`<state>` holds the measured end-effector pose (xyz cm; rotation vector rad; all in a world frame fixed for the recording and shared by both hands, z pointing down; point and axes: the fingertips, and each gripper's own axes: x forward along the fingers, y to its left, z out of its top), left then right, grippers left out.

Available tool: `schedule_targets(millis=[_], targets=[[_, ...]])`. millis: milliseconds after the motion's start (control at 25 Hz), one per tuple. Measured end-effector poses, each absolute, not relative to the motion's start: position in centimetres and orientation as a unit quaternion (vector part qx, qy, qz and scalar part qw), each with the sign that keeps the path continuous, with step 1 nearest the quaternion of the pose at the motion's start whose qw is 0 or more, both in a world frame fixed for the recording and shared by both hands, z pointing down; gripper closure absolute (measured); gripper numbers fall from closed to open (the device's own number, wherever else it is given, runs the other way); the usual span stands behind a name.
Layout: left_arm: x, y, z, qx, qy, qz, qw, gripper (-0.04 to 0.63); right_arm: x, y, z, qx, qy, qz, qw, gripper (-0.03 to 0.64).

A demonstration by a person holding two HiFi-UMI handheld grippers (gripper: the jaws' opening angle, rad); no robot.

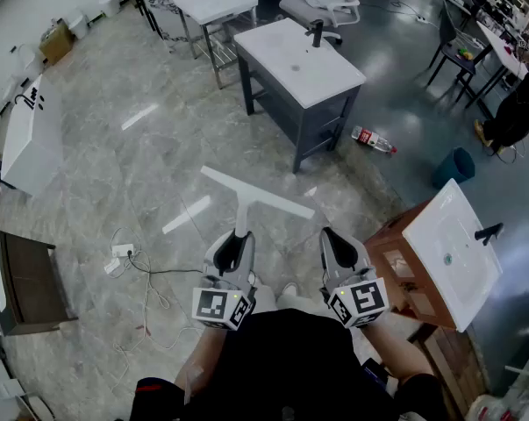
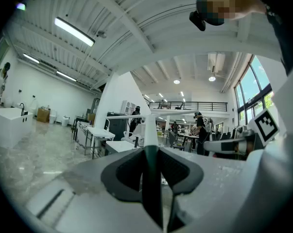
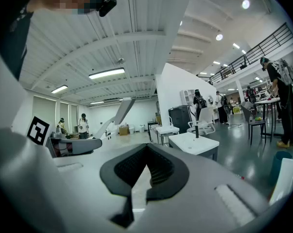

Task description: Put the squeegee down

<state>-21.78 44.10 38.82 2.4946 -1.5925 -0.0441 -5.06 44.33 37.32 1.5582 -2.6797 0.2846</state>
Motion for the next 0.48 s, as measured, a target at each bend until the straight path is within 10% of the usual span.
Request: schedule_targets(millis=[480], targets=[[-24.2,44.4,39.9,0.844,-0.525,0.02,0.105,0.489,-8.8,45.9,38.0,0.504,-0.856,0.115,0.011,0.617]])
